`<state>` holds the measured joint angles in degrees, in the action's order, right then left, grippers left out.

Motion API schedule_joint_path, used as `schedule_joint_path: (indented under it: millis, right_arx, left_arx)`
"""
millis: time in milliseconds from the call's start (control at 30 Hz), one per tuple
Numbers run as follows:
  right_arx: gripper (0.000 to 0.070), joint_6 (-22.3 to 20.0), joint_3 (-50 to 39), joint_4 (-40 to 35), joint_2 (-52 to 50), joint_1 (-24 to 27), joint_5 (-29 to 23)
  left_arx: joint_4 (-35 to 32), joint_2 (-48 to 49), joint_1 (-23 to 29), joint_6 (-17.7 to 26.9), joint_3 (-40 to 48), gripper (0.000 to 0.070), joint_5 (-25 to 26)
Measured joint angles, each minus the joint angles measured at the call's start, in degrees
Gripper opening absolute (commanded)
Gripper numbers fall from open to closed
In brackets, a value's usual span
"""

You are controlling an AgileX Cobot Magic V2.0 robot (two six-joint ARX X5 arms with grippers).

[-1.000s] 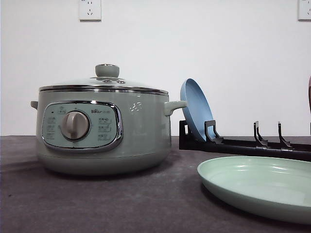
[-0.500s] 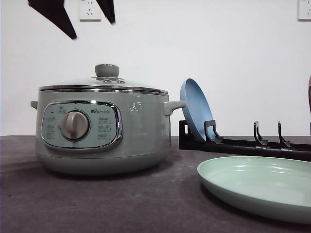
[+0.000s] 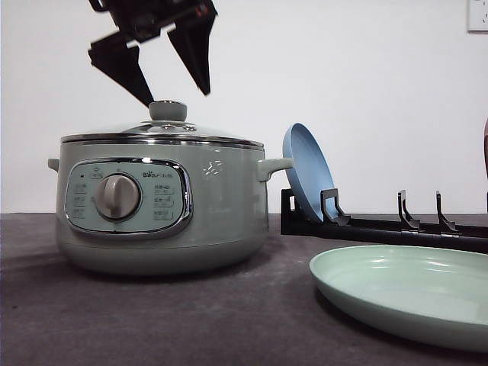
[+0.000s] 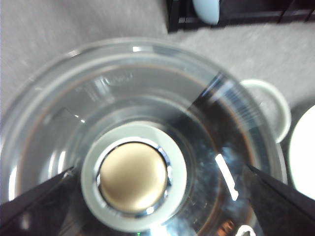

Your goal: Transfer potato from steamer to green plate

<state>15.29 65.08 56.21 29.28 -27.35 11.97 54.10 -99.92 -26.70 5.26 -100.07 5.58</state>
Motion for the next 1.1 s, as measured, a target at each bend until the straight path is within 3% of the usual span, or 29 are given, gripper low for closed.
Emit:
schedule_joint_path:
  millis: [333,500,633,967,1100]
  right_arx:
    - [0.0583,0.0,0.0,0.1,0.0,0.0,0.0]
    - [0.0583,0.0,0.0,0.1,0.0,0.0,0.0]
    - [0.0583,0.0,0.0,0.1,0.0,0.0,0.0]
    - [0.0583,0.0,0.0,0.1,0.0,0.0,0.0]
    - [0.0583,0.0,0.0,0.1,0.0,0.0,0.0]
  left_arx:
    - [-0.6,-0.8,0.0,0.0,0.0,0.0691,-1.4]
    - [-0.5,-1.1,0.0,-0.1,0.0,0.0480,-1.4]
    - [-0.1,-1.1,0.0,-0.2,0.0,0.0389,-1.7]
    - [0.0,-1.1,0.4,-0.2,0.0,0.0377,-2.2]
    - [0.3,-1.2,0.7,-0.2,0.0,0.0315,-2.2]
